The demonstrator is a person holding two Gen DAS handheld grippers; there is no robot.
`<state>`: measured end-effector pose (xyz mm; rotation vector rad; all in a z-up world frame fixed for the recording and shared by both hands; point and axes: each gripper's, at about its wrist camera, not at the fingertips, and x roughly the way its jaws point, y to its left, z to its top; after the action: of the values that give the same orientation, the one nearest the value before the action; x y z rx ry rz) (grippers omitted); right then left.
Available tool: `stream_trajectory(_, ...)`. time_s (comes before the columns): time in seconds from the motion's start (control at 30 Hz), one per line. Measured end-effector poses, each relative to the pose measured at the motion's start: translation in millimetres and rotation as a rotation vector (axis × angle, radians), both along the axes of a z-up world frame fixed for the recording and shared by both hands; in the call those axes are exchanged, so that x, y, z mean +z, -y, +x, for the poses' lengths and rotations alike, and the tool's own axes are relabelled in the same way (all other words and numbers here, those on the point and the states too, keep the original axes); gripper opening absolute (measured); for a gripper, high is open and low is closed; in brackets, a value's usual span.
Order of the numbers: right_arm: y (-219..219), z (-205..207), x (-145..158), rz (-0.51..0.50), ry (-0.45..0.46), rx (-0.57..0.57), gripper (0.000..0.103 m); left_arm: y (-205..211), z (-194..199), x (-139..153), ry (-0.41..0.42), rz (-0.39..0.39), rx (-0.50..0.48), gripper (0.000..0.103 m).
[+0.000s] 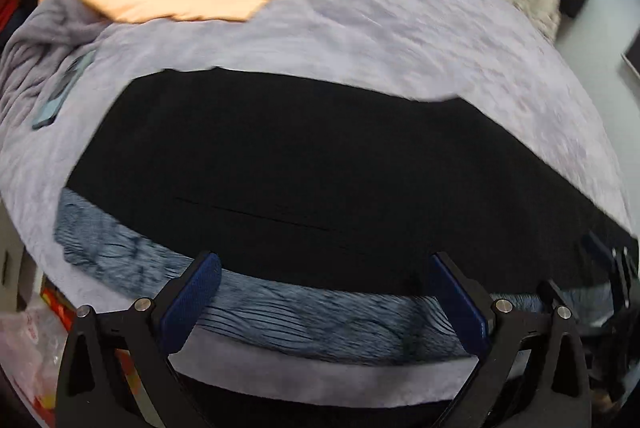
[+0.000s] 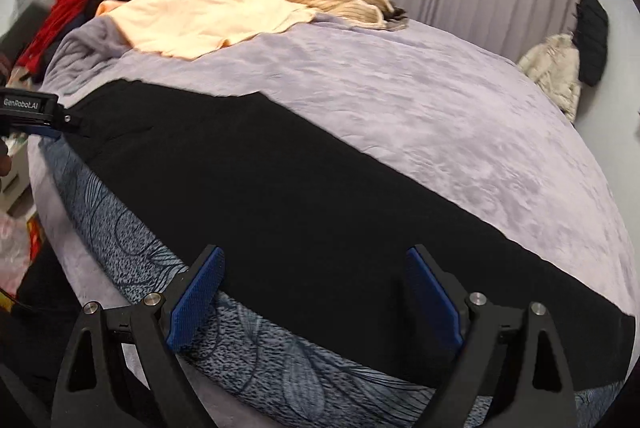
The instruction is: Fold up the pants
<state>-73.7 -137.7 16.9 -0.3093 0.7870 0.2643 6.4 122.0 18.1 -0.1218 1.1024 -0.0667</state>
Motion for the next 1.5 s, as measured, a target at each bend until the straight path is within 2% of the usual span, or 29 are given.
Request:
stream_trajectory(0.07, 17, -7, -4, -0.009, 0.016, -0.019, 0.094, 28, -5, -7, 0.007, 0.115, -0.050, 0.103)
stream_trajectory(0.13, 56, -12, -5, 0.001, 0.009, -0.102, 0.094, 39, -6, -8, 0.019, 0.162, -0.077, 0.103)
stream_trajectory(0.2, 101, -15, -5, 0.027, -0.003, -0.203, 0.095, 34, 3, -10, -0.003, 0.149, -0.068, 0.103)
stream_trajectory(0.23, 132, -19, -5, 0.044, -0.008, -0.276, 0.099, 34, 7, -9, -0.019, 0.153, -0.061, 0.103)
stream_trajectory(0.27, 157, -22, -5, 0.059, -0.008, -0.334, 0.102, 37, 10, -8, -0.032, 0.172, -0.056, 0.103)
stream_trajectory(0.33, 208, -30, -6, 0.044, 0.006, -0.464, 0.102, 50, 14, -5, -0.039, 0.192, -0.059, 0.103)
stream_trajectory(0.4, 242, -41, -1, 0.050, 0.014, -0.564, 0.102, 71, 17, -4, -0.054, 0.153, -0.110, 0.103)
stream_trajectory(0.5, 273, -68, 16, 0.101, 0.043, -0.669, 0.102, 127, 17, 1, -0.032, 0.155, -0.222, 0.103)
stream_trajectory(0.6, 274, -99, 23, 0.150, 0.061, -0.668, 0.102, 193, 18, -4, -0.064, 0.105, -0.351, 0.103)
stream_trajectory(0.7, 260, -120, 17, 0.132, 0.048, -0.643, 0.102, 253, 27, -3, -0.033, 0.132, -0.429, 0.103)
stream_trajectory(0.8, 256, -128, 0, 0.164, 0.004, -0.643, 0.102, 297, 50, 4, -0.023, 0.124, -0.427, 0.103)
stream_trajectory(0.9, 265, -127, -12, 0.246, -0.021, -0.670, 0.102, 332, 77, 3, -0.036, 0.210, -0.356, 0.103)
stream_trajectory(1.07, 282, -125, -23, 0.439, 0.003, -0.677, 0.102, 344, 70, 1, 0.004, 0.287, -0.333, 0.103)
stream_trajectory(1.2, 296, -122, -31, 0.584, 0.021, -0.673, 0.102, 340, 50, -3, -0.044, 0.259, -0.325, 0.103)
stream_trajectory(1.5, 307, -102, -23, 0.669, 0.099, -0.641, 0.103, 328, 11, -7, -0.050, 0.279, -0.343, 0.103)
